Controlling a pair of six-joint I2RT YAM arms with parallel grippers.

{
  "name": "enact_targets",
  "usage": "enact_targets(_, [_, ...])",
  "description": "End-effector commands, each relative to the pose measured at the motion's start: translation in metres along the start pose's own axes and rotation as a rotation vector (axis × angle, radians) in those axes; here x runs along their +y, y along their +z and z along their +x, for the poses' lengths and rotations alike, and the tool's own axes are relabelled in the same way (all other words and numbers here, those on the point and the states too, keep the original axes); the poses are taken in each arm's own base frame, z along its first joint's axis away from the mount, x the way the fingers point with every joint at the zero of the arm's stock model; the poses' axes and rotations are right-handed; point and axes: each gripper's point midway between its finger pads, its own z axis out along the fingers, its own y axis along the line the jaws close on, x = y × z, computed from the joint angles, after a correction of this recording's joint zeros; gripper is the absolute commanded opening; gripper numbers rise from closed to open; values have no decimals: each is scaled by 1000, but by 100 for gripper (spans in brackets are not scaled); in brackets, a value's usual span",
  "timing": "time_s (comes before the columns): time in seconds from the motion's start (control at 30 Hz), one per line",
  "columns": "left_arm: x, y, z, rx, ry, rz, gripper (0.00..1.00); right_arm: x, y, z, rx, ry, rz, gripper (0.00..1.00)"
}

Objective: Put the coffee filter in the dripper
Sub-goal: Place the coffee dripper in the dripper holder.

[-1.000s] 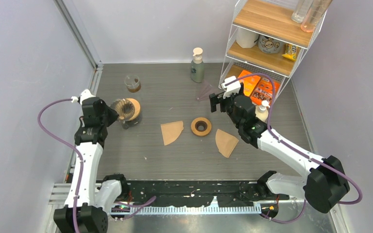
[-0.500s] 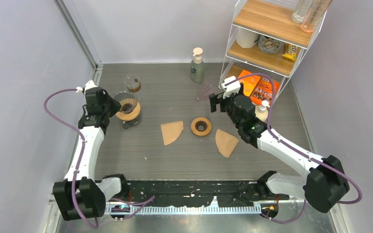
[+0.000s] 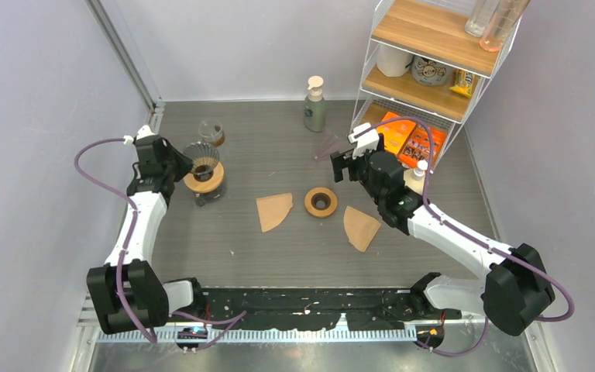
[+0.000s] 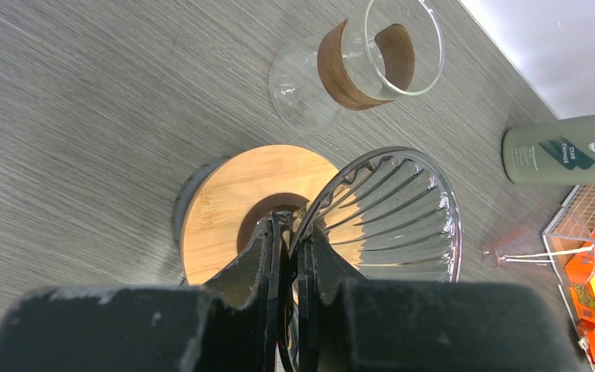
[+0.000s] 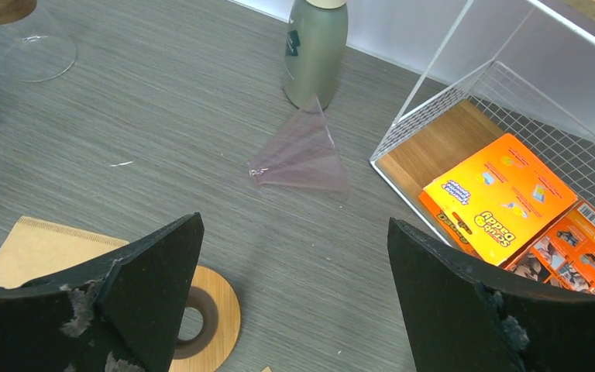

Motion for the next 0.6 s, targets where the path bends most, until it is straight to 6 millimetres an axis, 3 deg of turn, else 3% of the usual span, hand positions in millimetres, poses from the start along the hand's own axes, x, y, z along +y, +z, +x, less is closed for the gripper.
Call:
enact_targets(0.0, [-14,3,-13,-38,-23,71,0,1,3,-26,-58,23,-15,95])
enact_targets(0.3, [2,5,6,10,-38,20,0,10,7,-27,-51,34,-55,96])
enact_targets(0.57, [12,16,25,70,-55,-10,0,38,15,-35,-46,142,-182,95])
